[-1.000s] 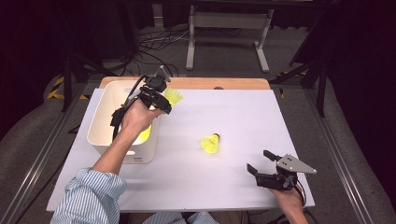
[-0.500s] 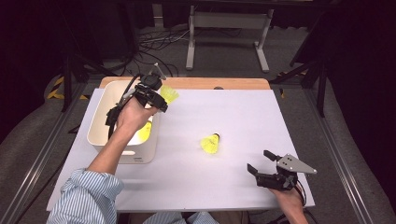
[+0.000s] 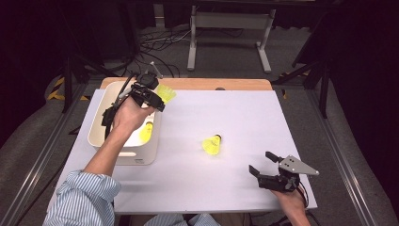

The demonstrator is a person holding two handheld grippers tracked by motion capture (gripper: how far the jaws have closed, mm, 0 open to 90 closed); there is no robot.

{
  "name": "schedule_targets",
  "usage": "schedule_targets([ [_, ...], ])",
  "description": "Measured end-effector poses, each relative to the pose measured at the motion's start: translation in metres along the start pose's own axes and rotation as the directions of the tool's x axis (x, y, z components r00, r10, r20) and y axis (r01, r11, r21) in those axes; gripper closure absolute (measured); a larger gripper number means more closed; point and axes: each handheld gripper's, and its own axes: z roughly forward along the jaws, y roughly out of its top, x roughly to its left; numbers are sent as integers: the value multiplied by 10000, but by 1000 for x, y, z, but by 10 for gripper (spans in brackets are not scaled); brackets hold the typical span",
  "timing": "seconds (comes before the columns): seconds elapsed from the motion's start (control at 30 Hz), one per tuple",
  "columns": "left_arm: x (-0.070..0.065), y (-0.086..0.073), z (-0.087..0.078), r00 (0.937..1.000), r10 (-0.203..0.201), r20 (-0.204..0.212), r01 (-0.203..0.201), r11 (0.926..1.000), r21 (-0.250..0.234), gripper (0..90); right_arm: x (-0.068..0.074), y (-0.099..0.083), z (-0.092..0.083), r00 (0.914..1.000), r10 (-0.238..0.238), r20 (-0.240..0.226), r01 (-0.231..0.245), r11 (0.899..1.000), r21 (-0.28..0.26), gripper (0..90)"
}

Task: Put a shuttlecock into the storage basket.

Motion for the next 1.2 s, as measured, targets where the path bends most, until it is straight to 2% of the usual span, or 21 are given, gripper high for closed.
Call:
schedule_targets([
  [0.6, 18, -7, 0, 9987, -487, -162, 486, 9988, -67, 646, 0, 0, -1, 10000, 19, 22, -19, 10000, 19, 147],
  [1.2, 33, -16, -2, 9968, -725, -349, 718, 9972, -198, 645, 0, 0, -1, 10000, 25, 38, -25, 10000, 21, 147],
])
